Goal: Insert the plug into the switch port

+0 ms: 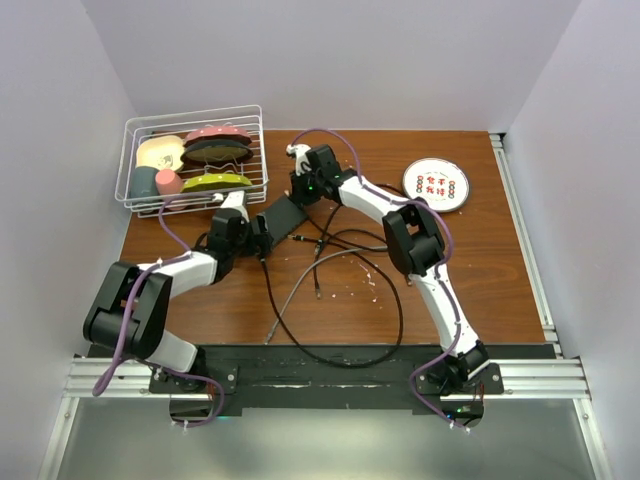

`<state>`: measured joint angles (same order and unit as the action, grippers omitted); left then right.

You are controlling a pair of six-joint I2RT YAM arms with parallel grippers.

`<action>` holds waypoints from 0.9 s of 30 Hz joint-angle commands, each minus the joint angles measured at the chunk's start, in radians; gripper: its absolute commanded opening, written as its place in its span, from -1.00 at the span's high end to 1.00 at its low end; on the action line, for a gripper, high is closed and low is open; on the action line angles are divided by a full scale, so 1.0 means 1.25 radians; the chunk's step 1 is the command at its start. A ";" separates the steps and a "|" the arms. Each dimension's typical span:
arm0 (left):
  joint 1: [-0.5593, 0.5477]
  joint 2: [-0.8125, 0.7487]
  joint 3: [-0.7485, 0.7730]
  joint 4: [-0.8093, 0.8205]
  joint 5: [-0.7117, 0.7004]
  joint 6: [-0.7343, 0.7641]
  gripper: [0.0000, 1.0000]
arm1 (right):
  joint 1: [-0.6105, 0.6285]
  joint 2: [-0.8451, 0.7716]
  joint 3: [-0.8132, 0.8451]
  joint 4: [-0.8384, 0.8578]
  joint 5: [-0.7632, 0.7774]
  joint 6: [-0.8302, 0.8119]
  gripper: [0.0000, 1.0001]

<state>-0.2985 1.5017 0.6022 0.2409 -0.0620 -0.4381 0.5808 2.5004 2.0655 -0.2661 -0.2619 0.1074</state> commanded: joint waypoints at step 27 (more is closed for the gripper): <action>0.096 0.002 -0.029 0.251 -0.016 0.058 -1.00 | 0.138 -0.406 -0.423 0.031 0.025 -0.047 1.00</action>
<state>-0.2119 1.4139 0.5243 0.4740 -0.1696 -0.3740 0.6754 1.9480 1.5749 -0.1604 -0.2195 0.0879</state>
